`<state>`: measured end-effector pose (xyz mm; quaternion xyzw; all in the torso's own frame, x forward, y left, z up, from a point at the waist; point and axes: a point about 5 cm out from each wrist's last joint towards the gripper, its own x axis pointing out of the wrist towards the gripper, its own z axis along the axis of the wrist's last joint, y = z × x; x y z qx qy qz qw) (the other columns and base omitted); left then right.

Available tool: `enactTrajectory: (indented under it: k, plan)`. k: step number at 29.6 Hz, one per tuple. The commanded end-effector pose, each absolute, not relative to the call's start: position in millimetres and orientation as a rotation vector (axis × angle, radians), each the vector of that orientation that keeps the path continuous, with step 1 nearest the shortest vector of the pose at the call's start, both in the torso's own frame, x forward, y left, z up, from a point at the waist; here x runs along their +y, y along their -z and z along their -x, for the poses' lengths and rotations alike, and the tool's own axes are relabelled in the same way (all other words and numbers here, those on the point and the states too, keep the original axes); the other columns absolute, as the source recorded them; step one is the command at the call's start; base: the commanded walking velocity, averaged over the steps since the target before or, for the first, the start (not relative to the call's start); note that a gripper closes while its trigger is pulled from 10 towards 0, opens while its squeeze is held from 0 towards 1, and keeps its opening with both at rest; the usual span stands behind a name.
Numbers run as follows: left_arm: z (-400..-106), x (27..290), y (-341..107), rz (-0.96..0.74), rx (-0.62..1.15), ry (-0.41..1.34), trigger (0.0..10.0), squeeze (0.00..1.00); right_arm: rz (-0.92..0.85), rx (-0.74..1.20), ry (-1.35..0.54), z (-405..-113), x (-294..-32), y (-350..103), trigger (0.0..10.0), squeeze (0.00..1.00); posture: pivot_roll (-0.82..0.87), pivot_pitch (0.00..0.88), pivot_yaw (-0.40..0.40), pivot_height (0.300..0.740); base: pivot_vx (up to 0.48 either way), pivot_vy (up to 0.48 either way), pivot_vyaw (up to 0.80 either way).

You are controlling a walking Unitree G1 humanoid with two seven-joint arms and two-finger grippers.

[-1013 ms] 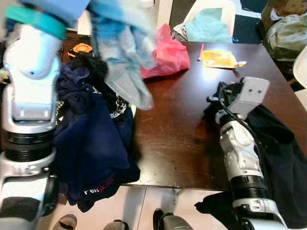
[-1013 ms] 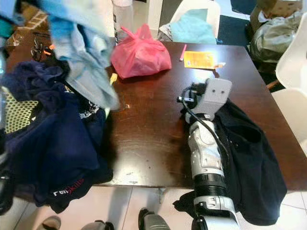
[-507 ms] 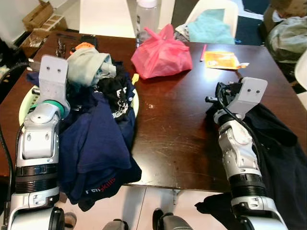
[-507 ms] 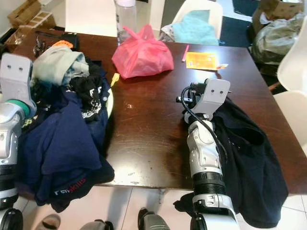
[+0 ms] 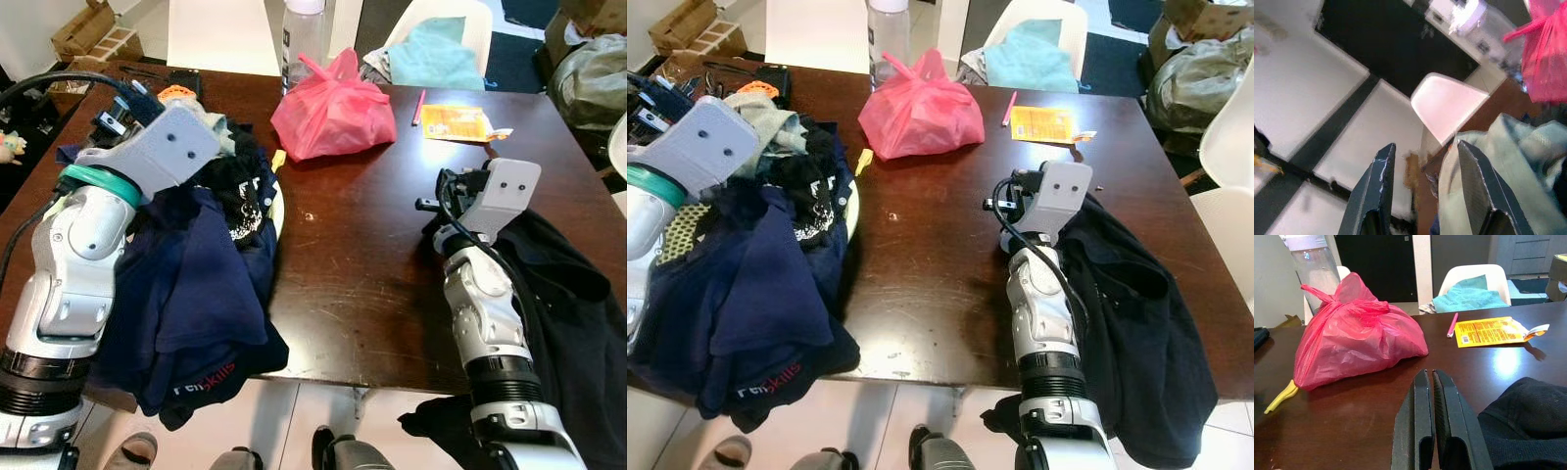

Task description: Hang hanger

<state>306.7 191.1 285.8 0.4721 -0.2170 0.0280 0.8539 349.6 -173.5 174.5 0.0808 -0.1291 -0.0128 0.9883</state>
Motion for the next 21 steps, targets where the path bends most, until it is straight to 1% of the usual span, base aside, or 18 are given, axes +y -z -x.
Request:
enactTrajectory:
  k: [1,2,3,4,5,6,7,8,9,10,11,13,15,16,19,20,21]
  plan:
    - [-303.3,179.8,-281.7,-1.079,-0.530,0.021,10.0,0.00,-0.163,-0.247,0.026,-348.6,-174.7,-170.0,10.0,0.00,0.06,0.058,-0.010,0.740,0.000,0.000,0.00]
    - [-303.3,179.8,-281.7,-1.079,-0.530,0.021,10.0,0.00,-0.163,-0.247,0.026,-348.6,-174.7,-170.0,10.0,0.00,0.06,0.058,-0.010,0.740,0.000,0.000,0.00]
    - [-304.2,177.2,-277.9,-1.051,-0.510,0.079,10.0,0.00,-0.162,-0.248,0.023,-349.1,-174.6,-170.8,10.0,0.00,0.06,0.056,-0.005,0.740,0.000,0.000,0.00]
    - [-304.2,177.2,-277.9,-1.051,-0.510,0.079,10.0,0.00,-0.162,-0.248,0.023,-349.1,-174.6,-170.8,10.0,0.00,0.06,0.056,-0.005,0.740,0.000,0.000,0.00]
    - [-307.0,179.7,-277.0,-0.989,-0.464,0.073,10.0,0.00,-0.161,-0.250,0.022,-349.5,-175.0,-171.4,10.0,0.00,0.06,0.057,-0.004,0.740,0.000,0.000,0.00]
    - [-313.9,192.4,-276.3,-0.859,-0.352,-0.031,10.0,0.00,-0.161,-0.250,0.025,-349.5,-176.3,-171.5,10.0,0.00,0.07,0.059,-0.001,0.740,0.000,0.000,0.00]
    - [-317.0,204.6,-274.8,-0.689,-0.259,-0.129,10.0,0.00,-0.161,-0.249,0.028,-349.1,-177.2,-170.7,10.0,0.00,0.06,0.061,-0.002,0.740,0.000,0.000,0.00]
    - [-317.0,204.6,-274.8,-0.689,-0.259,-0.129,10.0,0.00,-0.161,-0.249,0.028,-349.1,-177.2,-170.7,10.0,0.00,0.06,0.061,-0.002,0.740,0.000,0.000,0.00]
    - [-318.1,211.7,-272.0,-0.584,-0.202,-0.187,10.0,0.00,-0.162,-0.248,0.031,-348.7,-177.7,-170.0,10.0,0.00,0.06,0.061,-0.002,0.740,0.000,0.000,0.00]
    - [-318.3,222.4,-266.1,-0.430,-0.129,-0.269,10.0,0.00,-0.162,-0.245,0.029,-347.9,-176.4,-168.6,10.0,0.00,0.07,0.064,-0.003,0.740,0.000,0.000,0.00]
    - [-317.7,230.9,-260.5,-0.332,-0.084,-0.332,10.0,0.00,-0.163,-0.242,0.026,-347.4,-174.9,-167.7,10.0,0.00,0.06,0.065,-0.004,0.740,0.000,0.000,0.00]
    - [-317.7,230.9,-260.5,-0.332,-0.084,-0.332,10.0,0.00,-0.163,-0.242,0.026,-347.4,-174.9,-167.7,10.0,0.00,0.06,0.065,-0.004,0.740,0.000,0.000,0.00]
    - [-317.3,247.0,-254.1,-0.215,-0.041,-0.416,10.0,0.00,-0.163,-0.239,0.022,-347.2,-173.6,-167.2,10.0,0.00,0.07,0.068,-0.008,0.740,0.000,0.000,0.00]
    - [-317.7,252.7,-255.8,-0.212,-0.056,-0.418,10.0,0.00,-0.163,-0.239,0.022,-347.6,-173.9,-167.5,10.0,0.00,0.07,0.069,-0.009,0.740,0.000,0.000,0.00]
    - [-320.6,256.5,-257.4,-0.220,-0.070,-0.358,10.0,0.00,-0.162,-0.239,0.021,-348.3,-174.6,-168.0,10.0,0.00,0.07,0.069,-0.008,0.740,0.000,0.000,0.00]
    - [-321.7,259.6,-255.6,-0.173,-0.061,-0.345,10.0,0.00,-0.162,-0.240,0.022,-348.6,-174.9,-168.4,10.0,0.00,0.07,0.070,-0.007,0.740,0.000,0.000,0.00]
    - [-321.7,259.6,-255.6,-0.173,-0.061,-0.345,10.0,0.00,-0.162,-0.240,0.022,-348.6,-174.9,-168.4,10.0,0.00,0.07,0.070,-0.007,0.740,0.000,0.000,0.00]
